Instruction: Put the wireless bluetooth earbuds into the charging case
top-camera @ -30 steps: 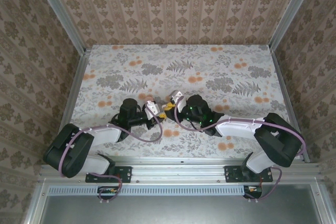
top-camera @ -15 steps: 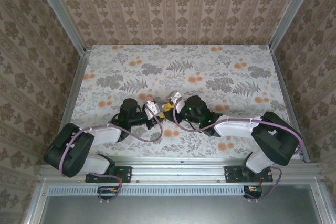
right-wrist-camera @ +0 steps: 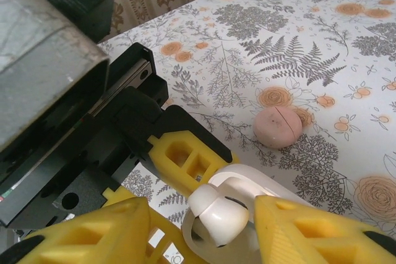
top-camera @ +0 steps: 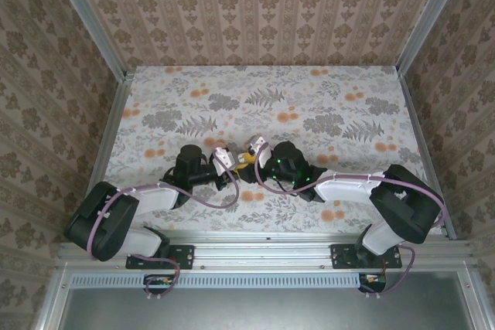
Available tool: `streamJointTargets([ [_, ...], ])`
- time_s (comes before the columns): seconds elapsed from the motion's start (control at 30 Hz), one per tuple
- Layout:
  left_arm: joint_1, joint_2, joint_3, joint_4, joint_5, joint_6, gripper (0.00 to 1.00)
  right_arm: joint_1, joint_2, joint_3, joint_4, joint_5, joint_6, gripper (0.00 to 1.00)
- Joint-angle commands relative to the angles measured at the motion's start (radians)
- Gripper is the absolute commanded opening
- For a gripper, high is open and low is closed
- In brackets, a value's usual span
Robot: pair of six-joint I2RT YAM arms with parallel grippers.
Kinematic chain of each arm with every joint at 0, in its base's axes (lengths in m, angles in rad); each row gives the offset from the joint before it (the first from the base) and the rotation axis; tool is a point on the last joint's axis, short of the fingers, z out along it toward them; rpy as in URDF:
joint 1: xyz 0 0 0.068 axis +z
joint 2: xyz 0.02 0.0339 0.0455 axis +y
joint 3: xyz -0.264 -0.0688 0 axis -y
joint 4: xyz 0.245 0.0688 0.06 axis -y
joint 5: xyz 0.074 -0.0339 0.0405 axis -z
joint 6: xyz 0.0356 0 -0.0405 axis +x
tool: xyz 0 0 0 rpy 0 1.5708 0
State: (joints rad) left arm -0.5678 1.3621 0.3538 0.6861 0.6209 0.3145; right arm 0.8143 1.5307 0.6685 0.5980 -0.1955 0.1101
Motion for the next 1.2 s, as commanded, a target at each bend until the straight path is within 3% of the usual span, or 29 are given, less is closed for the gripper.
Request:
streamJointTargets([
  [0.0,0.001,-0.008,0.017,0.03,0.045,-0.009,0.03,-0.007,-0.034,0.014,0.005,-0.003,0.018,0.52],
  [0.4,0.002,-0.018,0.017,0.023,0.045,-0.01,0.02,-0.02,-0.099,0.001,-0.013,0.023,0.072,0.58],
  [0.77,0.002,-0.041,0.011,0.033,0.051,-0.012,0.02,-0.031,-0.268,-0.039,-0.098,0.087,0.163,0.61],
  [1.07,0.002,-0.048,0.009,0.035,0.049,-0.014,0.02,-0.058,-0.275,0.003,-0.324,0.096,0.384,0.65],
  [1.17,0.002,-0.053,0.007,0.033,0.045,-0.011,0.02,-0.058,-0.26,-0.014,-0.29,0.068,0.47,0.66],
])
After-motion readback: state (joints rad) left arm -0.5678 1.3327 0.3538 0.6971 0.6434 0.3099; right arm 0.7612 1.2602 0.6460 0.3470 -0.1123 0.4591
